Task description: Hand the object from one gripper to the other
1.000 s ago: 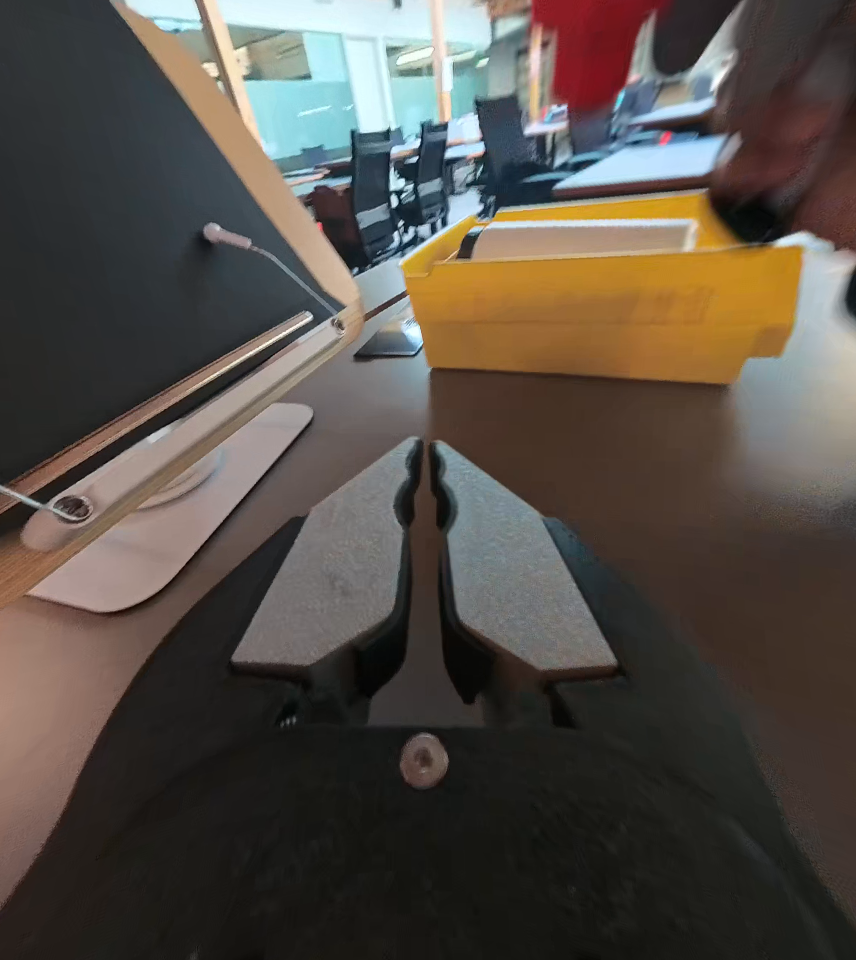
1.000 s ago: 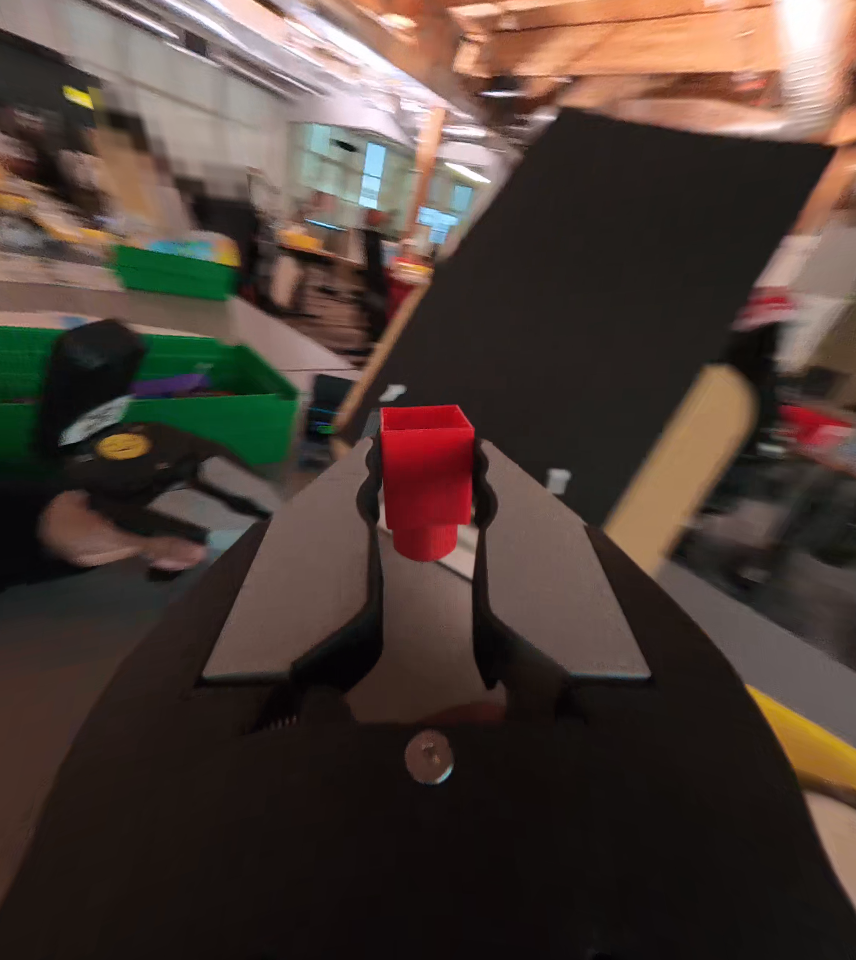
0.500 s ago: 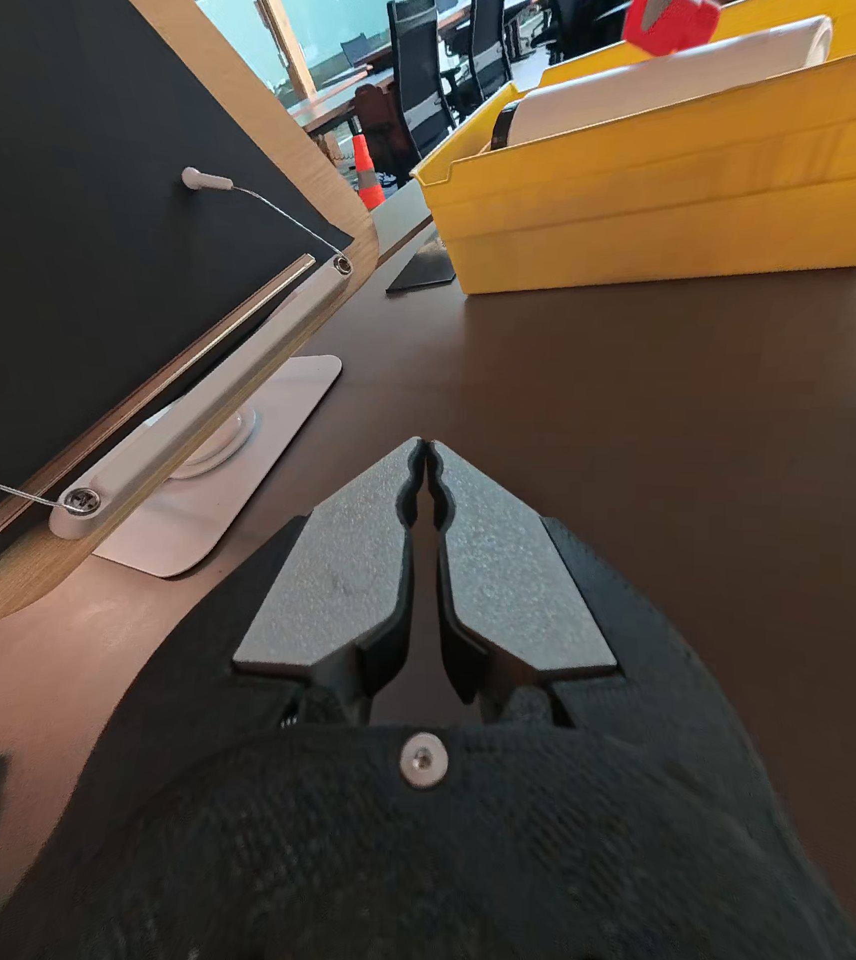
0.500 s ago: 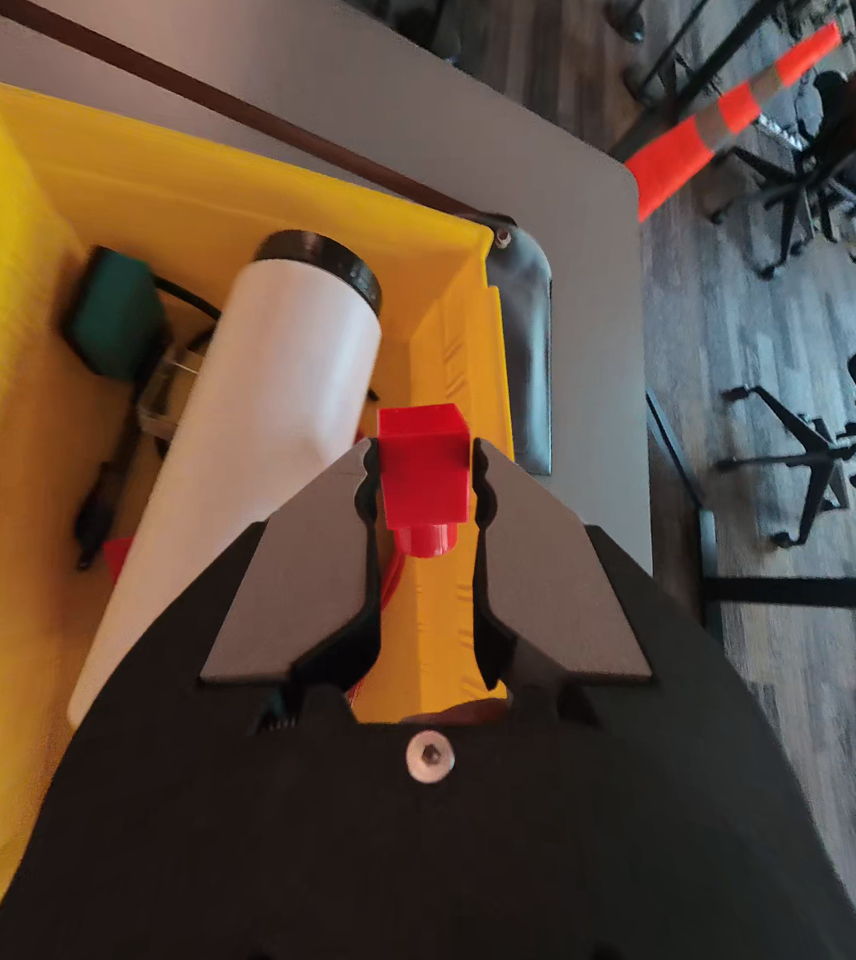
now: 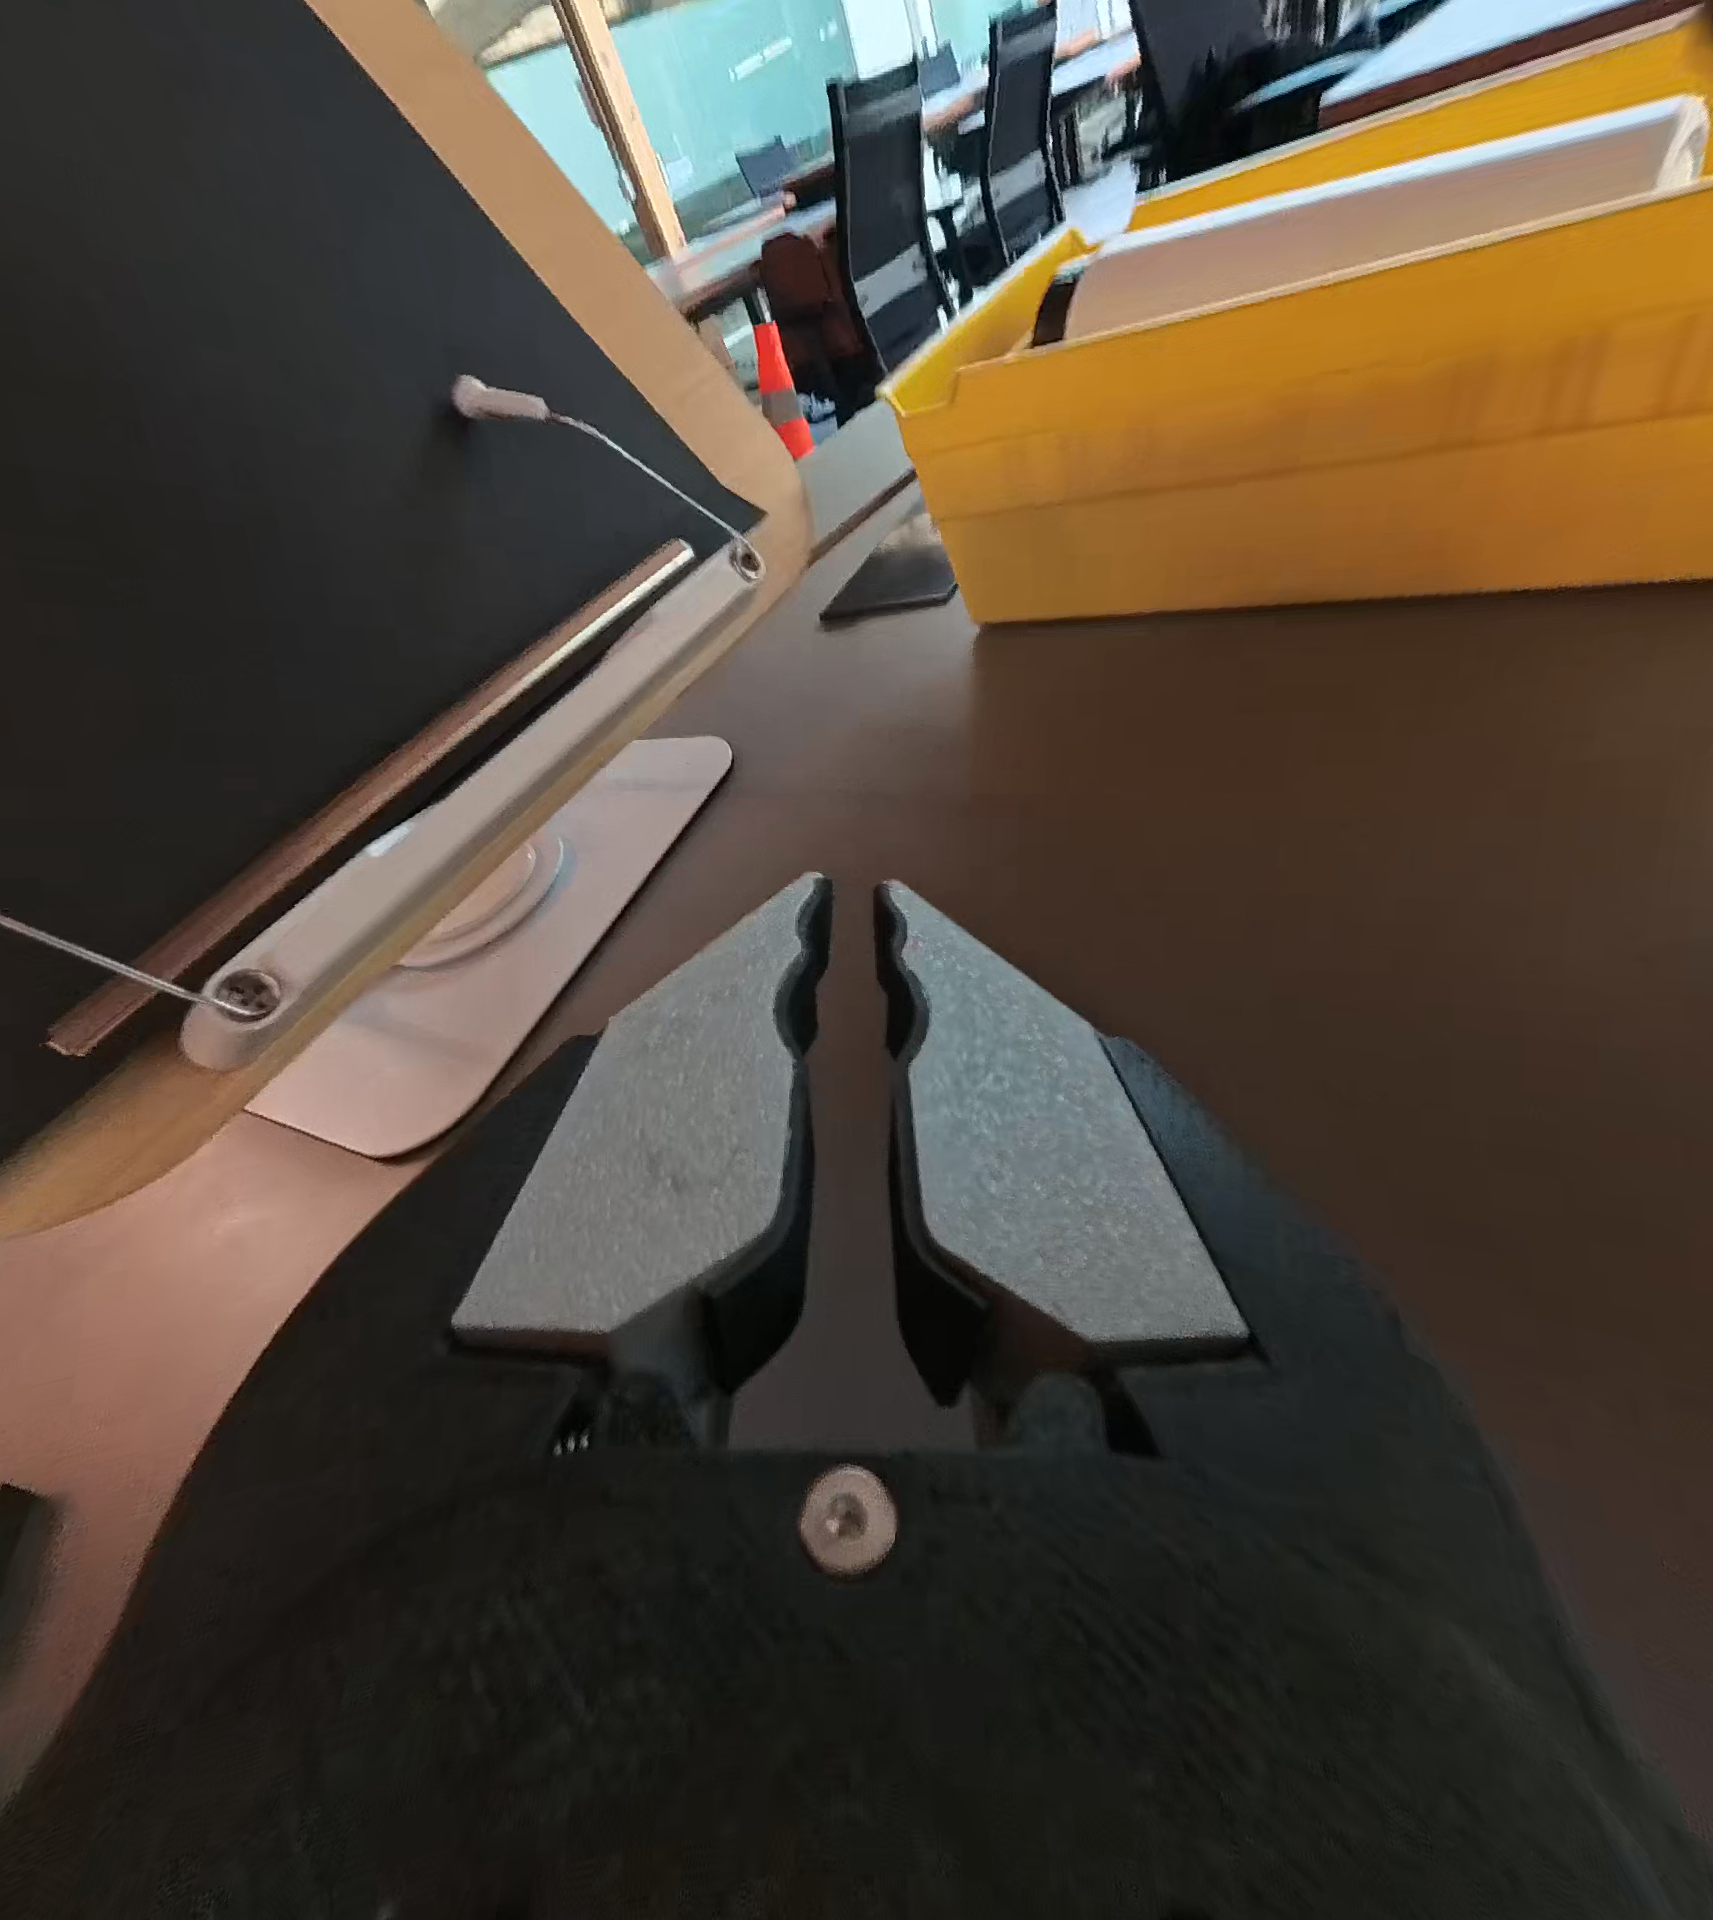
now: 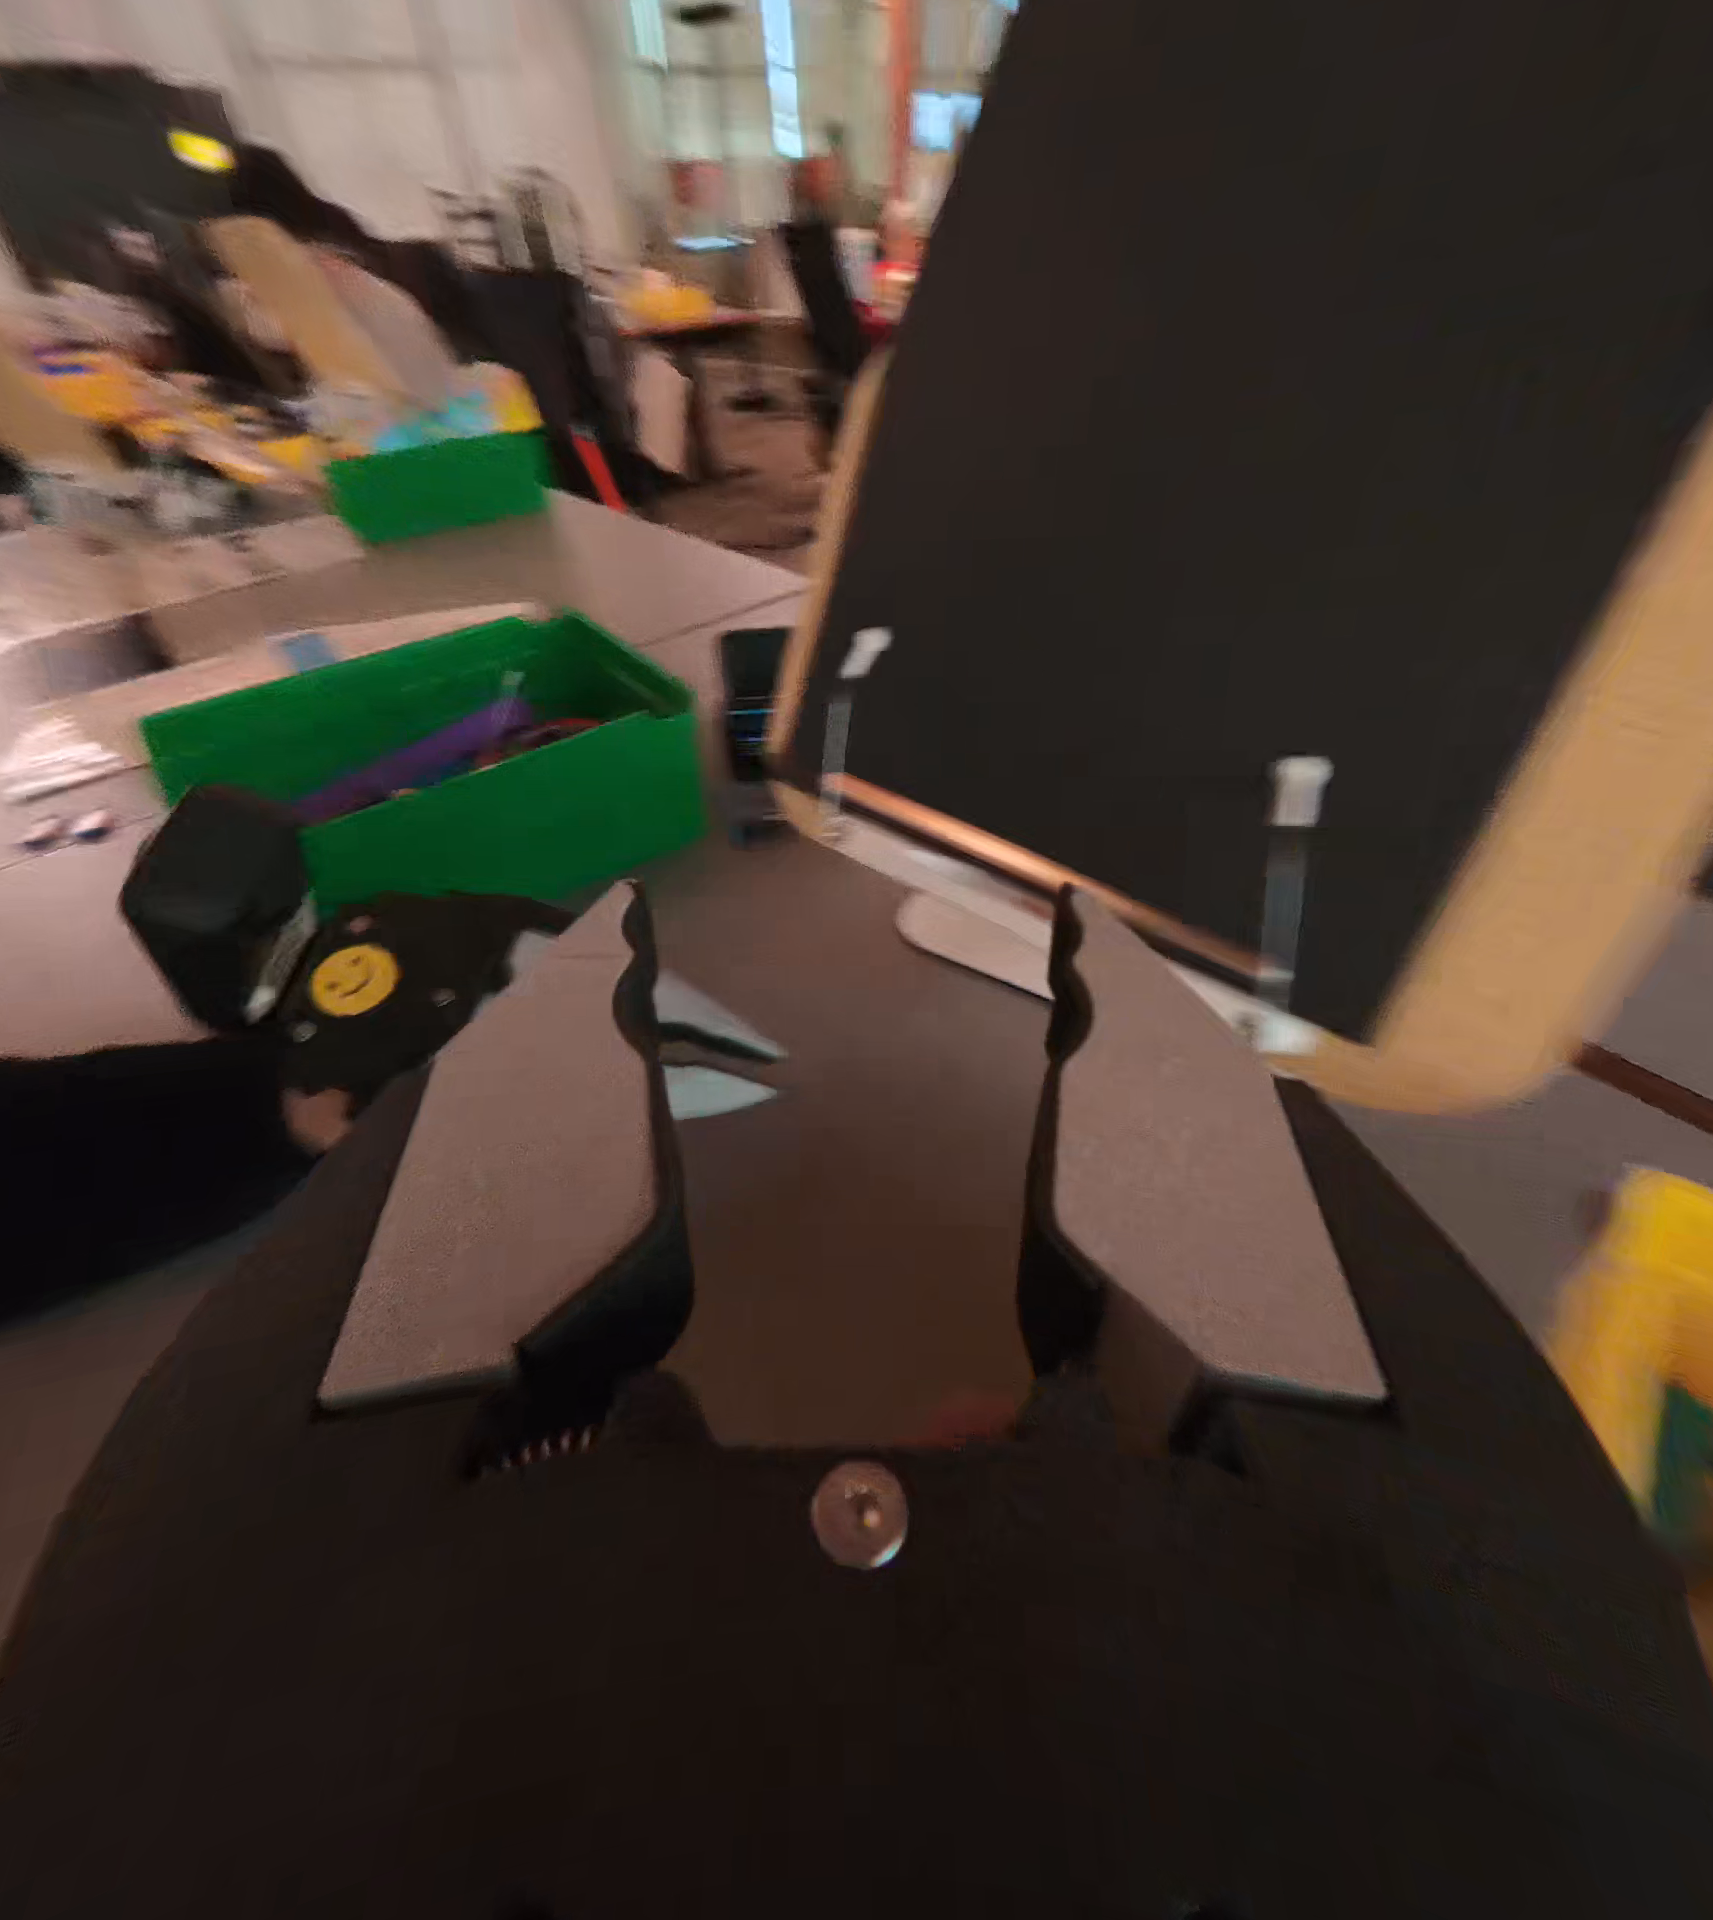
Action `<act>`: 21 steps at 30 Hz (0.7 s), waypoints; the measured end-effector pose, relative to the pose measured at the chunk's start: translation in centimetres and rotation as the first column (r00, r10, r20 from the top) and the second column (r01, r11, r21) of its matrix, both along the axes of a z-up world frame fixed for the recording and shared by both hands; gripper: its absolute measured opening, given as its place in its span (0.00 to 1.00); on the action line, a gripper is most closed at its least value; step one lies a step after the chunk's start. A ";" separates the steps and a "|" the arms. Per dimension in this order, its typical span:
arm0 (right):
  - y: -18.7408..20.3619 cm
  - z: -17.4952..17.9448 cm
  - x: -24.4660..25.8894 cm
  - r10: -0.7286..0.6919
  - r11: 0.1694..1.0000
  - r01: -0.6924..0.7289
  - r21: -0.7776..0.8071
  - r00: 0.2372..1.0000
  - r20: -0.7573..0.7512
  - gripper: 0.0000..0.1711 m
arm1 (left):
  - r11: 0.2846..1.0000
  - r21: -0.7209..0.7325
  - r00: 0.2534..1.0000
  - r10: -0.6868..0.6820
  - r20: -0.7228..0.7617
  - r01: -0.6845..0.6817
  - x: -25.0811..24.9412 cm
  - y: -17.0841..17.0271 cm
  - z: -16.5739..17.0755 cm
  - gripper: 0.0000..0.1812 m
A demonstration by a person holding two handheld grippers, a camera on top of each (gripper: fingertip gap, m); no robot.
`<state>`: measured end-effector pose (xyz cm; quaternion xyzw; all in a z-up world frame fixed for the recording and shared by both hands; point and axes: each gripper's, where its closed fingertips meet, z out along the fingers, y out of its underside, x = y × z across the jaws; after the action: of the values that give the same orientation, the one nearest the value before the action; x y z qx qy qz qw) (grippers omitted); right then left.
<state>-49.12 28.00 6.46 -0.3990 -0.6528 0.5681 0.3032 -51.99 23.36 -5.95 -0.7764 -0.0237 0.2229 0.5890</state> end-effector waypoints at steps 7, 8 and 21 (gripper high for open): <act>-1.3 -11.3 -6.8 -0.138 0.978 0.133 0.161 0.990 0.025 0.50 | 0.986 0.109 0.992 0.126 -0.011 -0.124 -2.5 -1.7 2.1 0.14; -1.3 -12.6 -7.1 -0.134 0.976 0.130 0.172 0.991 0.014 0.49 | 0.984 0.109 0.990 0.142 -0.007 -0.140 -2.8 -1.9 2.0 0.16; -1.8 -14.6 -6.7 -0.106 0.948 0.087 0.307 0.993 0.046 0.50 | 0.986 0.086 0.989 0.136 0.062 -0.141 -3.3 -1.7 0.8 0.17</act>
<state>-55.84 26.15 -8.16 -0.3963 -0.7215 0.4324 0.3681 -55.29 21.69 -5.13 -0.7512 -0.1042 0.2405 0.6058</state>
